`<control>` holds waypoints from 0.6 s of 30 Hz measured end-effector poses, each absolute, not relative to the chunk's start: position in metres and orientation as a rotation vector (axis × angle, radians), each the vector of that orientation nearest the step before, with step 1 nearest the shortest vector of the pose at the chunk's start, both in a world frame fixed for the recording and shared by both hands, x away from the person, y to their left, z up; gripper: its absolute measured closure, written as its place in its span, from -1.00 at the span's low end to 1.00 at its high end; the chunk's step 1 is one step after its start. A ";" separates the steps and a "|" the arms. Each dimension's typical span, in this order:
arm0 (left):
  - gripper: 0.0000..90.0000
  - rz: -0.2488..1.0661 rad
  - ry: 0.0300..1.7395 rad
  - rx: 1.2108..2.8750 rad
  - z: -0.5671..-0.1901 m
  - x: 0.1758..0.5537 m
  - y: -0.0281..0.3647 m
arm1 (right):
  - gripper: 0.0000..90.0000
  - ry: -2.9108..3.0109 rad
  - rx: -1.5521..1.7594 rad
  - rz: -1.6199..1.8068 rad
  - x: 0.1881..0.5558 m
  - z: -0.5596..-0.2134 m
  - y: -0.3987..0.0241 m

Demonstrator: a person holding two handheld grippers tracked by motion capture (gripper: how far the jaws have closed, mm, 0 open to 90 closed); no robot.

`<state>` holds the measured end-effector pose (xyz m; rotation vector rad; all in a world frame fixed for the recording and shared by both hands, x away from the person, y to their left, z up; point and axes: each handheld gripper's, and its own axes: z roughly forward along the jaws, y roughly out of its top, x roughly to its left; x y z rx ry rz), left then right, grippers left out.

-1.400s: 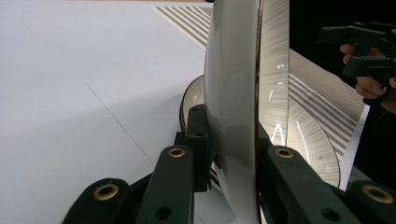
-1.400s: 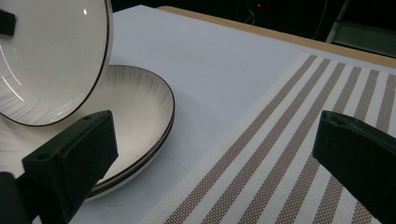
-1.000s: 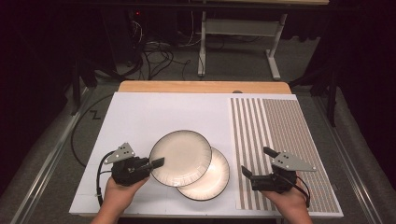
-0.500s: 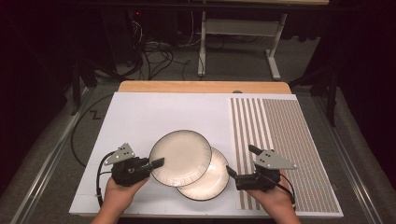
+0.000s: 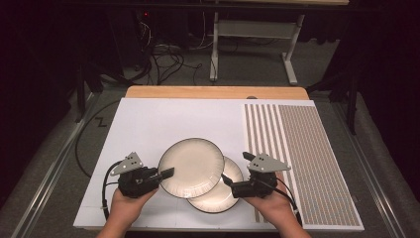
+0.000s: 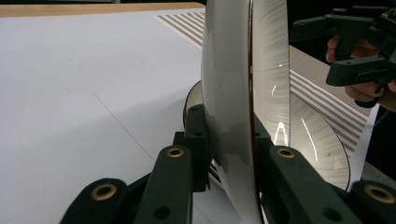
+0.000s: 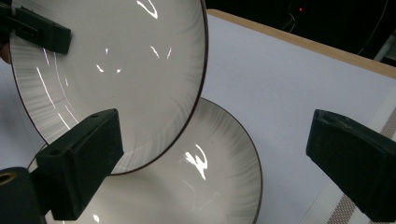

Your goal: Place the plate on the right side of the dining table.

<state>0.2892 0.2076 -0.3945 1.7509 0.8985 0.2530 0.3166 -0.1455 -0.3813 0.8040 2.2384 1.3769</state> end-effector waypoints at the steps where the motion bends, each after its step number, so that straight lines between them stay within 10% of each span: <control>1: 0.72 0.253 0.898 1.751 -0.394 0.289 0.208 | -0.85 2.239 0.803 1.385 0.318 -0.381 -0.143; 18: 0.71 0.266 0.895 1.755 -0.395 0.288 0.207 | -0.29 2.276 0.842 1.383 0.330 -0.386 -0.116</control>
